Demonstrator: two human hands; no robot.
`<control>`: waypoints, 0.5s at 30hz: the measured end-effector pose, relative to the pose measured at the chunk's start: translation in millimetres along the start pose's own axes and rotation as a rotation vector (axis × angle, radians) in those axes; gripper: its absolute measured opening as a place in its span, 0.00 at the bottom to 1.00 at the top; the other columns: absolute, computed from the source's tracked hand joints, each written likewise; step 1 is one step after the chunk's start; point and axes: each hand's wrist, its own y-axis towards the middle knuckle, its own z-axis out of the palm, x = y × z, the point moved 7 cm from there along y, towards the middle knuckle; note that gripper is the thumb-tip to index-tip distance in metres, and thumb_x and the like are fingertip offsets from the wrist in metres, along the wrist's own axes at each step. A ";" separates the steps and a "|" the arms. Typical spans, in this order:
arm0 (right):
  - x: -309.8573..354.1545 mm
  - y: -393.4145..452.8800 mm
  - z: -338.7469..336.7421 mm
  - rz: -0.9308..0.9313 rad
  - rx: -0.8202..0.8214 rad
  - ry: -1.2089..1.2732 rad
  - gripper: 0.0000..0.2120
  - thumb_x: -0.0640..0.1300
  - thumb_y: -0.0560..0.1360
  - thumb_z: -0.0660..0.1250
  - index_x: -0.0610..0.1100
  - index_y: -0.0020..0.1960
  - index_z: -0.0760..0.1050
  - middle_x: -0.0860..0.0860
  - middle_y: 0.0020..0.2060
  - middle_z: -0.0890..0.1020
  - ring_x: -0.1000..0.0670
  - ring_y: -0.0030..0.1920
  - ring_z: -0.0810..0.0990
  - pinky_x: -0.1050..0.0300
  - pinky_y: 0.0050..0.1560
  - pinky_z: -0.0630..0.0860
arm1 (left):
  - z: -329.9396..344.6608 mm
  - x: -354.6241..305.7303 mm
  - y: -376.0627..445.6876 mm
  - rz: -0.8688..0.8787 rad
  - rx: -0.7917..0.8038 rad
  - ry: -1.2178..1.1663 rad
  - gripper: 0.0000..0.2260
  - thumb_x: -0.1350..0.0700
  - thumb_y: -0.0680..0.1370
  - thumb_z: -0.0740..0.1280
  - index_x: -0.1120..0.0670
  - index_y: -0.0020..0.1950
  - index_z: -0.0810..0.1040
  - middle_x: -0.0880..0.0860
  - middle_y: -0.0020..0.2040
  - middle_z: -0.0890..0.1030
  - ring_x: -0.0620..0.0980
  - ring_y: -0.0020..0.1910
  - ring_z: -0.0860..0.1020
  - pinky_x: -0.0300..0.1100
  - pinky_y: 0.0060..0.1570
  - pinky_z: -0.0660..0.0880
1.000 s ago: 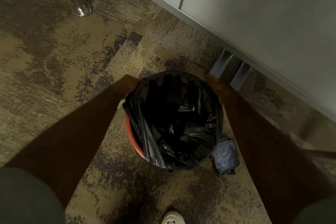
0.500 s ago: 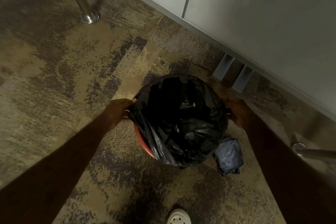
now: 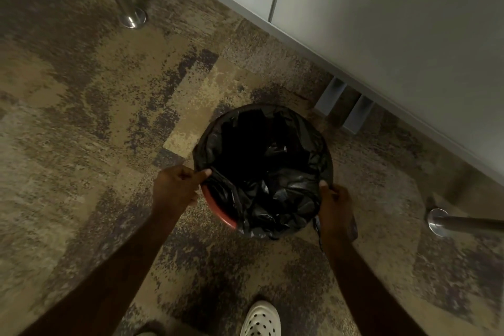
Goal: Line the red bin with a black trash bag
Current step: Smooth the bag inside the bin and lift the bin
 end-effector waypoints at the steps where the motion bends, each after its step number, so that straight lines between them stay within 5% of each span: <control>1: -6.1 -4.7 -1.2 0.010 -0.006 0.012 0.17 0.51 0.80 0.63 0.39 0.62 0.73 0.41 0.57 0.81 0.40 0.57 0.80 0.39 0.59 0.78 | -0.9 0.4 -3.5 0.026 -0.004 -0.030 0.13 0.49 0.72 0.77 0.58 0.37 0.81 0.55 0.29 0.84 0.55 0.24 0.82 0.59 0.28 0.82; 6: -22.2 -22.9 -3.7 0.027 -0.070 0.126 0.17 0.46 0.83 0.59 0.36 0.64 0.76 0.38 0.59 0.81 0.37 0.58 0.80 0.36 0.59 0.78 | -1.3 18.3 -12.0 -0.119 0.054 -0.319 0.06 0.62 0.80 0.67 0.64 0.47 0.81 0.58 0.38 0.85 0.50 0.28 0.83 0.46 0.30 0.83; 8: -30.5 -24.1 -3.2 0.086 -0.097 0.201 0.17 0.46 0.83 0.57 0.38 0.65 0.76 0.39 0.60 0.81 0.38 0.58 0.80 0.39 0.59 0.78 | 6.2 33.1 -12.9 -0.321 0.094 -0.525 0.08 0.64 0.83 0.61 0.62 0.49 0.79 0.61 0.48 0.82 0.55 0.40 0.84 0.50 0.38 0.82; 11: -44.7 -22.9 9.1 0.215 -0.036 0.255 0.16 0.45 0.84 0.54 0.45 0.67 0.74 0.46 0.63 0.79 0.43 0.58 0.79 0.51 0.52 0.76 | 22.2 48.2 -17.8 -0.554 0.106 -0.766 0.15 0.66 0.84 0.52 0.65 0.67 0.72 0.63 0.62 0.77 0.62 0.61 0.77 0.54 0.57 0.75; 15: -56.9 -27.7 23.5 0.370 -0.013 0.467 0.14 0.52 0.83 0.55 0.52 0.49 0.79 0.47 0.52 0.84 0.46 0.48 0.81 0.43 0.45 0.78 | 44.6 51.9 -24.2 -0.548 0.061 -0.791 0.17 0.62 0.85 0.51 0.66 0.71 0.70 0.65 0.69 0.75 0.66 0.66 0.75 0.59 0.62 0.74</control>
